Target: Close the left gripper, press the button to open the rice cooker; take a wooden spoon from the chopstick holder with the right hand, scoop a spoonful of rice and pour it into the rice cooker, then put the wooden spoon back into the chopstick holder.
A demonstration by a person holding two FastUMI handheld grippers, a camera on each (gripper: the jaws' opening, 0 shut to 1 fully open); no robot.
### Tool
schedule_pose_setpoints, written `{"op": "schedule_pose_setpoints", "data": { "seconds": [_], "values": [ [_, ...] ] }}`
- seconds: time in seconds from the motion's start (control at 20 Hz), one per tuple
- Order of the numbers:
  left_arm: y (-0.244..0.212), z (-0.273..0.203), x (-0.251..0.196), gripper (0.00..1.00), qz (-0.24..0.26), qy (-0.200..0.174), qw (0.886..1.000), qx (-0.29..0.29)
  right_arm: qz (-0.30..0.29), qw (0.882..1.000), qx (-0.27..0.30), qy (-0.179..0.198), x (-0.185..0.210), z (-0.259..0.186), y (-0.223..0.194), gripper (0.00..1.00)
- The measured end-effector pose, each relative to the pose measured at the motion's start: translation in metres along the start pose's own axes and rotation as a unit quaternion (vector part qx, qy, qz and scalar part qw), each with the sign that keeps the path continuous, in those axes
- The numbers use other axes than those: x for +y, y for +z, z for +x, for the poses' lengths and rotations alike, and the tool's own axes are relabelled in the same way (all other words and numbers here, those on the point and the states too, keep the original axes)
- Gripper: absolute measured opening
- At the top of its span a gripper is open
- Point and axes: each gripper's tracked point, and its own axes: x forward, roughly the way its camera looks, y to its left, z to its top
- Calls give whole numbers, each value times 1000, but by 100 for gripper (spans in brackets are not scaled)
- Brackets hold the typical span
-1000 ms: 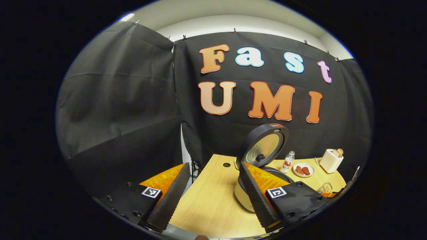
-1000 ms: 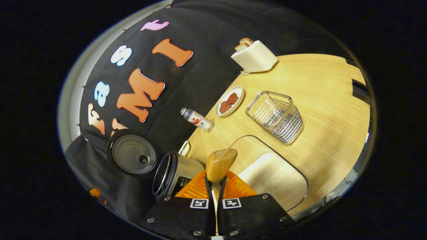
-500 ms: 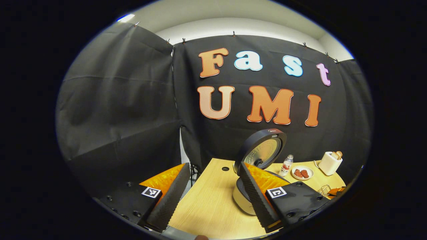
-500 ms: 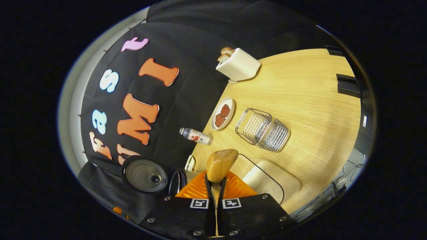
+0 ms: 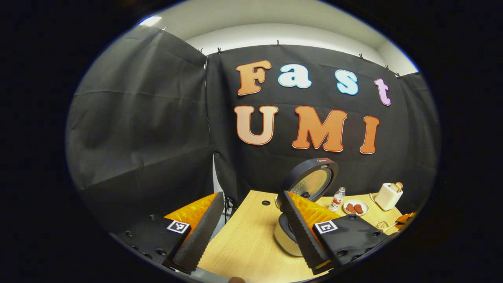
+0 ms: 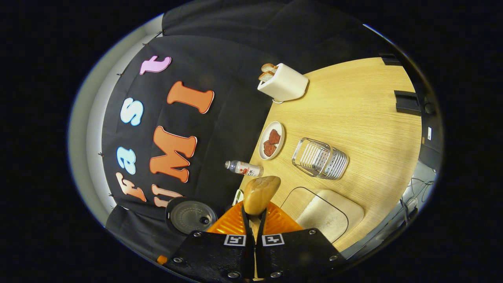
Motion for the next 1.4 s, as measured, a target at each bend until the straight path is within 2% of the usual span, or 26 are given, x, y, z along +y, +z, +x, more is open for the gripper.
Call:
{"op": "schedule_pose_setpoints", "data": {
  "seconds": [0.3, 0.5, 0.8, 1.1, 1.4],
  "values": [
    [-1, 1, 4, 99, -3, 2, 1000, 1, -1, 999, 19, 40, 63, 20, -3, 1],
    [-5, 0, 3, 99, -8, -4, 1000, 3, -1, 996, 31, 79, 121, 42, -13, 1],
    [-14, -3, 10, 100, -6, -3, 1000, 10, -62, 992, 42, 101, 179, 89, -53, 1],
    [-20, -3, 23, 100, -11, 4, 1000, 15, -147, 983, 53, 93, 201, 125, -96, 1],
    [-20, 0, 35, 100, -9, 20, 1000, 13, -241, 967, 27, 84, 208, 137, -104, 1]
  ]
}}
